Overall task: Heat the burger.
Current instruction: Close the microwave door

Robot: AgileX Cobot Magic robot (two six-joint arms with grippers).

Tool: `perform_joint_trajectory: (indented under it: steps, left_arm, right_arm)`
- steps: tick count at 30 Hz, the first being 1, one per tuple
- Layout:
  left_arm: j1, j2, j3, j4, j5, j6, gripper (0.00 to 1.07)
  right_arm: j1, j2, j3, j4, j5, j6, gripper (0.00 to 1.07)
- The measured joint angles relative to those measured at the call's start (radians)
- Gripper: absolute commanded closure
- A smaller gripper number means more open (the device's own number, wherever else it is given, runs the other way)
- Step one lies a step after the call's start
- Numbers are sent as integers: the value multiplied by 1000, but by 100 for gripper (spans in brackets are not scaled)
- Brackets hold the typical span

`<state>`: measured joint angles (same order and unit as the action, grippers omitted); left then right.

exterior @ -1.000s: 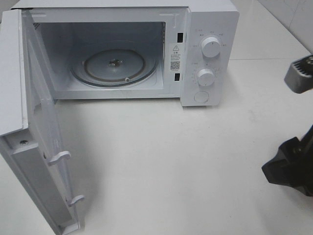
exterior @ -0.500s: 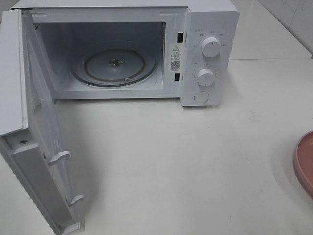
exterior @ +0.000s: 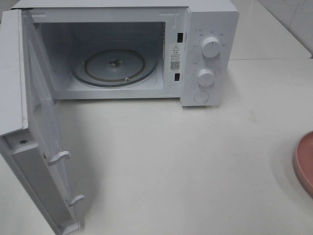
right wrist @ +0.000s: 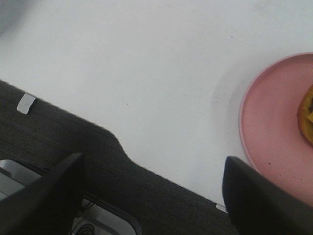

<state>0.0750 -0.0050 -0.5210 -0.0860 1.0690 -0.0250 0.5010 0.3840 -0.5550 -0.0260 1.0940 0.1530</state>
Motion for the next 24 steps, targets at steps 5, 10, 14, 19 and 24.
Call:
perform_joint_trajectory:
  steps: [5, 10, 14, 19, 24]
  left_arm:
    - [0, 0, 0, 0, 0, 0, 6]
    - [0, 0, 0, 0, 0, 0, 6]
    - [0, 0, 0, 0, 0, 0, 6]
    - [0, 0, 0, 0, 0, 0, 6]
    - [0, 0, 0, 0, 0, 0, 6]
  right_arm:
    - [-132, -118, 15, 2, -11, -46, 31]
    - [-223, -209, 15, 5, -18, -85, 31]
    - [-304, -290, 15, 5, -21, -106, 31]
    - [-367, -364, 15, 5, -22, -113, 31]
    - [-419, -389, 35, 10, -54, -123, 31]
